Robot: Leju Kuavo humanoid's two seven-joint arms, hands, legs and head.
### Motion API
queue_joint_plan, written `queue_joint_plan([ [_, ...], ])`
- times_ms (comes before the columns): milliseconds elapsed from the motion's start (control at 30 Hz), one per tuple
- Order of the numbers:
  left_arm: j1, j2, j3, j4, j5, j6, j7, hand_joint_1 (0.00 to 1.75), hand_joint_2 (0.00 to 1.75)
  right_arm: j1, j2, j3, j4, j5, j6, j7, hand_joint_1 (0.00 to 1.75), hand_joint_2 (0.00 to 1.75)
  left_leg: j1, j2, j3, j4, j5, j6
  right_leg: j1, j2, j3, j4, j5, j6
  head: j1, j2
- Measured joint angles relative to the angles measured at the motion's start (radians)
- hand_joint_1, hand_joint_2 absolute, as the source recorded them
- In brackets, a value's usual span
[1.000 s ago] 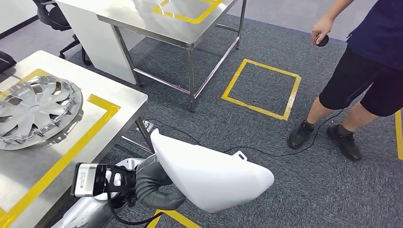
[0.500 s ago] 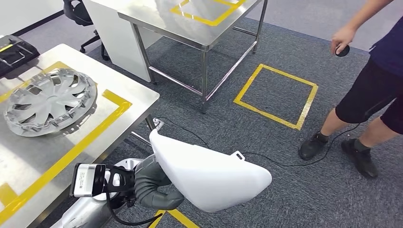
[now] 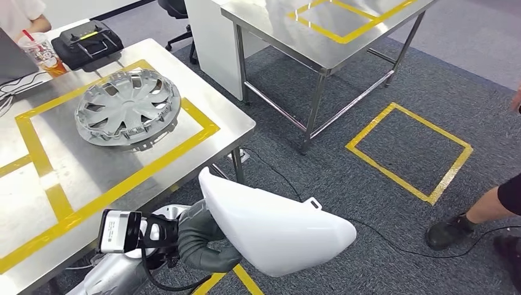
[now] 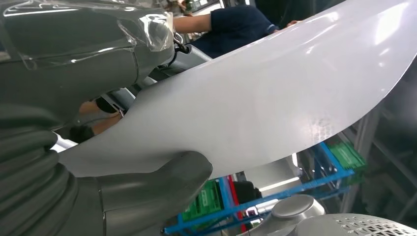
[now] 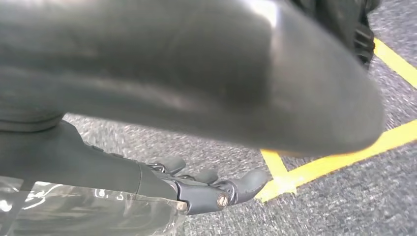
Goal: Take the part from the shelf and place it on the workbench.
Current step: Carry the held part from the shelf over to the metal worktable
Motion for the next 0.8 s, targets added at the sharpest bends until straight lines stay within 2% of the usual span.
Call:
queue_joint_plan([
  [67, 0.001, 0.001, 0.001, 0.000, 0.000, -0.002, 0.000, 1.73, 1.75, -0.004, -0.001, 0.000, 0.000, 0.000, 0.000, 0.000, 0.00, 0.00, 0.003, -0.005, -0.006, 0.003, -0.003, -0.008, 0.004, -0.016, 0.002, 0.000, 0.000, -0.020, 0.000, 0.000],
  [133, 0.000, 0.003, 0.003, 0.000, 0.001, -0.003, -0.001, 1.73, 1.75, -0.004, -0.001, 0.001, 0.000, 0.000, 0.001, 0.000, 0.00, 0.00, 0.003, 0.036, -0.023, 0.038, -0.024, -0.017, 0.003, -0.032, 0.007, -0.002, -0.003, -0.033, -0.004, 0.000],
  [200, 0.000, 0.004, 0.004, 0.000, 0.002, -0.004, -0.001, 1.73, 1.75, -0.001, -0.002, 0.001, 0.000, 0.000, 0.002, 0.000, 0.00, 0.00, 0.004, 0.091, -0.084, 0.154, -0.078, -0.025, 0.006, -0.051, 0.012, -0.003, -0.009, -0.044, -0.009, 0.000],
  [233, 0.000, 0.004, 0.003, 0.000, 0.002, -0.005, -0.001, 1.73, 1.75, 0.001, -0.002, 0.001, 0.000, 0.000, 0.002, 0.001, 0.00, 0.00, 0.007, 0.103, -0.125, 0.228, -0.107, -0.027, 0.009, -0.063, 0.013, -0.003, -0.012, -0.048, -0.010, 0.000],
  [267, 0.002, 0.005, 0.003, 0.001, 0.002, -0.005, -0.002, 1.73, 1.75, 0.002, -0.002, 0.001, 0.000, 0.000, 0.002, 0.002, 0.00, 0.00, 0.008, 0.108, -0.160, 0.285, -0.123, -0.028, 0.012, -0.075, 0.014, -0.003, -0.015, -0.051, -0.010, 0.000],
  [300, 0.003, 0.006, 0.003, 0.001, 0.002, -0.004, -0.002, 1.73, 1.75, 0.002, -0.002, 0.001, 0.000, -0.003, 0.000, 0.003, 0.00, 0.00, 0.008, 0.110, -0.178, 0.309, -0.121, -0.027, 0.014, -0.085, 0.016, -0.003, -0.018, -0.052, -0.011, 0.000],
  [333, 0.004, 0.006, 0.003, 0.001, 0.002, -0.004, -0.002, 1.73, 1.75, 0.001, -0.002, -0.001, 0.000, -0.007, -0.003, 0.006, 0.00, 0.00, 0.008, 0.112, -0.175, 0.290, -0.100, -0.025, 0.016, -0.092, 0.019, -0.003, -0.021, -0.053, -0.011, 0.000],
  [367, 0.004, 0.006, 0.004, 0.001, 0.002, -0.004, -0.002, 1.73, 1.75, -0.001, -0.002, -0.003, 0.000, -0.012, -0.007, 0.011, 0.00, 0.00, 0.007, 0.115, -0.151, 0.235, -0.064, -0.020, 0.018, -0.098, 0.024, -0.003, -0.024, -0.052, -0.011, 0.000],
  [400, 0.004, 0.006, 0.004, 0.002, 0.002, -0.003, -0.002, 1.73, 1.75, -0.004, -0.001, -0.006, 0.000, -0.017, -0.010, 0.016, 0.00, 0.00, 0.004, 0.121, -0.113, 0.157, -0.026, -0.011, 0.020, -0.102, 0.029, -0.004, -0.028, -0.052, -0.010, 0.000],
  [433, 0.004, 0.006, 0.005, 0.002, 0.002, -0.003, -0.002, 1.73, 1.75, -0.008, 0.002, -0.008, 0.001, -0.019, -0.012, 0.020, 0.00, 0.00, 0.000, 0.130, -0.078, 0.090, -0.001, -0.003, 0.023, -0.106, 0.033, -0.004, -0.031, -0.050, -0.009, 0.000],
  [467, 0.003, 0.006, 0.006, 0.001, 0.002, -0.003, -0.002, 1.73, 1.75, -0.010, 0.003, -0.011, 0.000, -0.020, -0.013, 0.023, 0.00, 0.00, -0.005, 0.137, -0.053, 0.043, 0.013, 0.005, 0.025, -0.110, 0.036, -0.005, -0.033, -0.048, -0.009, 0.000],
  [500, 0.003, 0.006, 0.007, 0.001, 0.002, -0.003, -0.002, 1.73, 1.75, -0.012, 0.004, -0.012, 0.000, -0.019, -0.013, 0.023, 0.00, 0.00, -0.010, 0.141, -0.041, 0.019, 0.014, 0.011, 0.025, -0.113, 0.037, -0.006, -0.035, -0.045, -0.008, 0.000],
  [567, 0.002, 0.006, 0.010, 0.001, 0.002, -0.003, -0.003, 1.73, 1.75, -0.013, 0.005, -0.015, 0.000, -0.019, -0.012, 0.024, 0.00, 0.00, -0.014, 0.137, -0.035, 0.009, 0.012, 0.016, 0.025, -0.121, 0.042, -0.011, -0.037, -0.037, -0.010, 0.000],
  [633, 0.001, 0.005, 0.013, 0.000, 0.002, -0.003, -0.003, 1.73, 1.75, -0.014, 0.006, -0.017, 0.000, -0.017, -0.011, 0.025, 0.00, 0.00, -0.009, 0.128, -0.015, -0.013, 0.020, 0.020, 0.023, -0.104, 0.039, 0.004, -0.046, -0.031, -0.009, 0.000],
  [667, 0.000, 0.004, 0.014, 0.000, 0.003, -0.003, -0.004, 1.73, 1.75, -0.013, 0.006, -0.019, 0.000, -0.016, -0.010, 0.025, 0.00, 0.00, -0.006, 0.122, -0.005, -0.024, 0.025, 0.022, 0.022, -0.087, 0.022, 0.040, -0.062, -0.031, -0.008, 0.000],
  [733, -0.002, 0.001, 0.014, 0.002, 0.003, -0.004, -0.004, 1.73, 1.75, -0.010, 0.005, -0.021, 0.000, -0.011, -0.007, 0.029, 0.00, 0.00, -0.002, 0.108, 0.001, -0.031, 0.028, 0.026, 0.017, -0.058, -0.047, 0.166, -0.107, -0.032, -0.007, 0.000],
  [767, -0.002, 0.000, 0.012, 0.003, 0.003, -0.005, -0.004, 1.73, 1.75, -0.006, 0.004, -0.021, 0.000, -0.007, -0.006, 0.032, 0.00, 0.00, -0.001, 0.096, 0.000, -0.030, 0.027, 0.027, 0.014, -0.053, -0.086, 0.232, -0.126, -0.029, -0.006, 0.000],
  [800, -0.001, -0.001, 0.011, 0.004, 0.002, -0.005, -0.004, 1.73, 1.75, -0.003, 0.004, -0.022, 0.000, -0.004, -0.005, 0.034, 0.00, 0.00, 0.000, 0.084, 0.001, -0.030, 0.026, 0.026, 0.010, -0.051, -0.111, 0.268, -0.130, -0.022, -0.006, 0.000],
])
